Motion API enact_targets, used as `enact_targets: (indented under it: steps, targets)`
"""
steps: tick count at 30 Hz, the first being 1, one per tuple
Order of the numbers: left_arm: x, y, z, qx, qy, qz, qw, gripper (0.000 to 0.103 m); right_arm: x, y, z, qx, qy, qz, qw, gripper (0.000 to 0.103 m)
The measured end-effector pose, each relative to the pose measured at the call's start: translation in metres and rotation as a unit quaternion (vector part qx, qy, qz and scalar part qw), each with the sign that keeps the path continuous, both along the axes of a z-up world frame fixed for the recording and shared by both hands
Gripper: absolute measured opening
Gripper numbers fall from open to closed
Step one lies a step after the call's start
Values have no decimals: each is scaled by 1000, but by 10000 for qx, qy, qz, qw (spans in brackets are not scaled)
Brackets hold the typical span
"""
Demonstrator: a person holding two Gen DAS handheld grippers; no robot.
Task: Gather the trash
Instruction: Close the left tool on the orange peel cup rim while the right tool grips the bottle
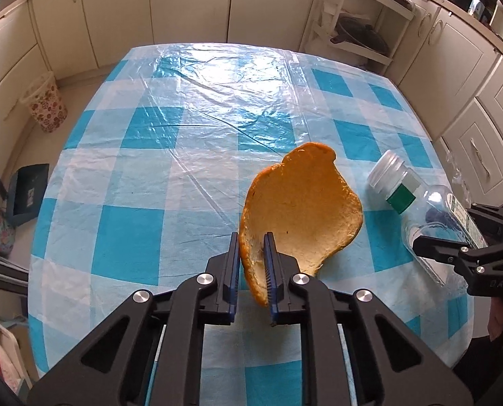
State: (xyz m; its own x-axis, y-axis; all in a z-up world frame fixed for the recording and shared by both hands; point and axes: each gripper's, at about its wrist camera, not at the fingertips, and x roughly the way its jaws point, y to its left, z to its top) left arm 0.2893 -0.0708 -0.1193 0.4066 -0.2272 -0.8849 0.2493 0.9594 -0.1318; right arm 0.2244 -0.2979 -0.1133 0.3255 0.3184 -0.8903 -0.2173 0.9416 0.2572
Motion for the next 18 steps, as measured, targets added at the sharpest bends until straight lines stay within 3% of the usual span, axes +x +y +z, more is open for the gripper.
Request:
enact_targets:
  steps: [3, 5, 10, 12, 13, 14, 18]
  targets:
    - [6, 2, -3, -13, 84, 159, 9998, 30, -1, -2, 2, -21, -27, -26, 10000, 61]
    - [7, 0, -4, 44, 46, 229, 9997, 46, 0, -4, 2, -9, -15, -44, 10000, 62]
    - [9, -4, -9, 133, 46, 287, 9995, 50, -3, 2, -1, -152, -73, 67, 9998, 56]
    - [8, -6, -8, 88, 23, 196, 9998, 35, -3, 0, 4, -121, -162, 24, 9998, 56]
    - [7, -7, -8, 54, 28, 122, 9999, 19, -3, -2, 6, -99, -193, -14, 9998, 56]
    - [5, -8, -5, -14, -17, 37, 10000, 13, -3, -5, 8, -79, -209, -42, 9997, 56]
    - [0, -11, 4, -195, -120, -254, 9994, 8, -3, -11, 5, -95, -107, -73, 9999, 56]
